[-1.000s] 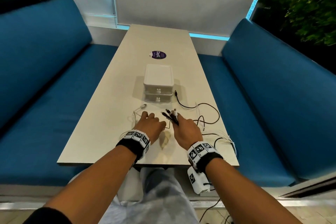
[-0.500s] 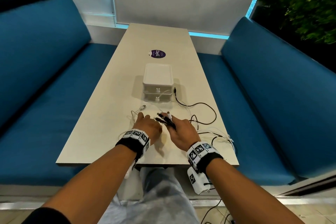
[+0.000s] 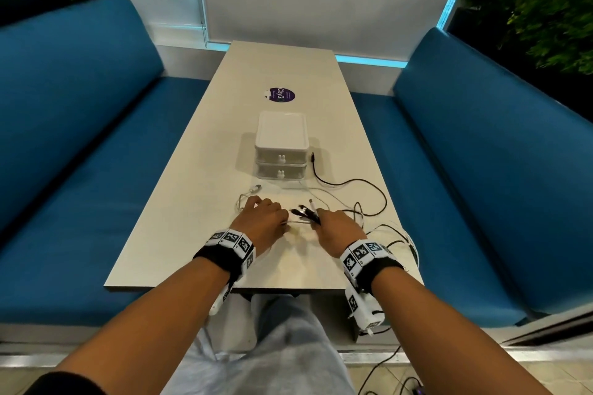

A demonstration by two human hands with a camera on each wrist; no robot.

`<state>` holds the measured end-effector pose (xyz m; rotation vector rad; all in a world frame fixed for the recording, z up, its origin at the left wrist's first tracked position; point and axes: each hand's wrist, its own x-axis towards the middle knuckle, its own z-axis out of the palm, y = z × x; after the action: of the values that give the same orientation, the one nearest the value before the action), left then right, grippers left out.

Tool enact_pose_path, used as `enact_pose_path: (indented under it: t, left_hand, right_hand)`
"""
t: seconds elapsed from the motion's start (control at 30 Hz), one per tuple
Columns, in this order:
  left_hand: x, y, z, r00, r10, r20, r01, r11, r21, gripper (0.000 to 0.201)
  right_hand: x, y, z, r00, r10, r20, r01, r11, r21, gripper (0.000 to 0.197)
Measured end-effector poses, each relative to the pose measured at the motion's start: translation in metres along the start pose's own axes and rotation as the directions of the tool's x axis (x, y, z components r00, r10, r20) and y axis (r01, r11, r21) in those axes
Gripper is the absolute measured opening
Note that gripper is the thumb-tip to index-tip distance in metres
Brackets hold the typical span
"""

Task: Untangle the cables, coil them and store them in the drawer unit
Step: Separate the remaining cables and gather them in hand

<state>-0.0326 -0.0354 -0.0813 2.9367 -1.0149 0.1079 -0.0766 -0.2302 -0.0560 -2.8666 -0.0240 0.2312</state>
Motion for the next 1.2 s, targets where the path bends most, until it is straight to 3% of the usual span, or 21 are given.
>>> enact_pose_path:
  t: [0.1, 0.2, 0.4, 0.6, 0.73, 0.87, 1.1, 1.2]
  left_hand:
    - [-0.004, -0.009, 0.001, 1.000, -0.005, -0.017, 0.005, 0.999, -0.034, 0.026]
    - [-0.005, -0.011, -0.002, 0.999, -0.044, -0.025, 0.042, 0.998, -0.056, 0.034]
    - [-0.004, -0.010, -0.002, 0.992, -0.125, -0.031, 0.122, 0.989, -0.083, 0.037]
    - [0.002, 0.005, -0.002, 0.996, -0.084, 0.009, 0.084, 0.978, -0.190, 0.038]
    - [0.003, 0.011, -0.002, 0.996, -0.070, 0.058, 0.081, 0.974, -0.211, 0.038]
    - [0.001, 0.016, 0.002, 0.995, -0.057, 0.078, 0.074, 0.968, -0.240, 0.044]
    - [-0.004, 0.027, 0.006, 0.996, 0.026, 0.089, -0.004, 0.972, -0.236, 0.058]
    - [-0.003, 0.027, 0.004, 0.996, 0.037, 0.080, -0.019, 0.975, -0.221, 0.048]
  right_hand:
    - [-0.003, 0.026, -0.011, 0.982, 0.186, -0.042, -0.189, 0.979, -0.079, 0.023]
    - [-0.011, 0.053, -0.022, 0.928, 0.365, -0.068, -0.371, 0.923, -0.103, 0.027]
    - [-0.019, 0.066, -0.027, 0.877, 0.464, -0.127, -0.475, 0.877, -0.072, 0.027]
    - [-0.008, 0.053, -0.015, 0.935, 0.350, -0.048, -0.352, 0.935, -0.033, 0.024]
    - [-0.008, 0.052, -0.018, 0.944, 0.331, -0.019, -0.331, 0.944, -0.016, 0.022]
    - [-0.009, 0.048, -0.019, 0.991, 0.134, 0.016, -0.135, 0.986, 0.100, 0.022]
    - [-0.013, 0.022, -0.014, 0.998, -0.035, -0.042, 0.044, 0.972, 0.229, 0.029]
    - [-0.011, 0.011, -0.009, 0.999, -0.054, 0.003, 0.052, 0.975, 0.216, 0.031]
